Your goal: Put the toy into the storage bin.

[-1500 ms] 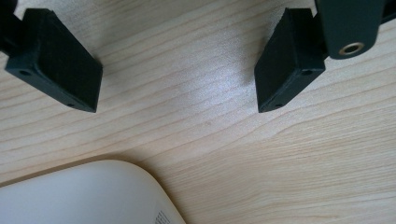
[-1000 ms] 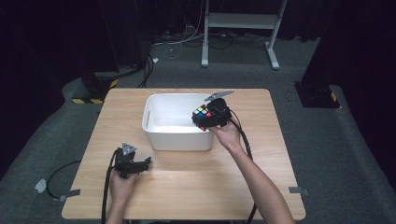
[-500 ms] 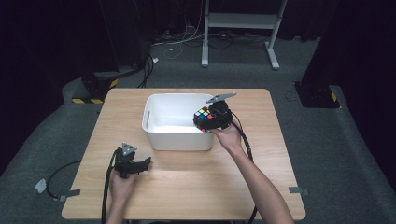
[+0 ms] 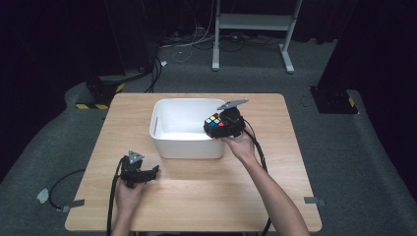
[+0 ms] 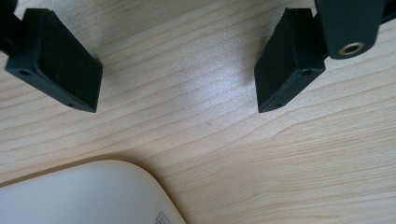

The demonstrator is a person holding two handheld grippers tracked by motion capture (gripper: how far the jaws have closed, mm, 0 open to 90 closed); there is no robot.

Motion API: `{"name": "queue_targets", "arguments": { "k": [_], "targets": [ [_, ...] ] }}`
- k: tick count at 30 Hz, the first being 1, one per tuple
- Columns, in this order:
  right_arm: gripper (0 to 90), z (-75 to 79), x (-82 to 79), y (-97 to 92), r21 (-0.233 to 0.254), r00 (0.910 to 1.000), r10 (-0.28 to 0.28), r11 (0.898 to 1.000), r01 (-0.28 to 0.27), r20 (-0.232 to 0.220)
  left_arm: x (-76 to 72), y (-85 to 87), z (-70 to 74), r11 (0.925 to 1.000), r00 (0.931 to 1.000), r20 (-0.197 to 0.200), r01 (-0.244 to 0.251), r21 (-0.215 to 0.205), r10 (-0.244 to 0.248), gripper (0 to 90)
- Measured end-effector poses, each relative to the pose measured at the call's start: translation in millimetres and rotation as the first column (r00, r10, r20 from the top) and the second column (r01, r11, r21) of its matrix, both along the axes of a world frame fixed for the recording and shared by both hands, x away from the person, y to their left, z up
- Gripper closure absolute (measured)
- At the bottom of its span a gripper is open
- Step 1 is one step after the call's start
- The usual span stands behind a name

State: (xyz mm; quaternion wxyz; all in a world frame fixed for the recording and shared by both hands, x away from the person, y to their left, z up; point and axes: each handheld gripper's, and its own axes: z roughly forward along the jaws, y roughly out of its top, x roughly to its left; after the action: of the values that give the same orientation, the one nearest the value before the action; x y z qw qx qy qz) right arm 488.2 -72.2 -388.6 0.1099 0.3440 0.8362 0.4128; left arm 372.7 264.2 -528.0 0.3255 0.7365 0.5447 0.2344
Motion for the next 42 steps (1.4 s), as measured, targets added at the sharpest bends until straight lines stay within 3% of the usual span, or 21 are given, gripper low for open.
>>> {"name": "queue_targets", "arguments": {
  "k": [42],
  "targets": [
    [32.2,-10.3,-2.9,-1.8,0.006,0.9998,0.007,1.000,-0.006,-0.018,0.3,0.0,0.0,1.0000,1.0000,0.001,-0.002,-0.002,0.002,15.7]
  ]
}}
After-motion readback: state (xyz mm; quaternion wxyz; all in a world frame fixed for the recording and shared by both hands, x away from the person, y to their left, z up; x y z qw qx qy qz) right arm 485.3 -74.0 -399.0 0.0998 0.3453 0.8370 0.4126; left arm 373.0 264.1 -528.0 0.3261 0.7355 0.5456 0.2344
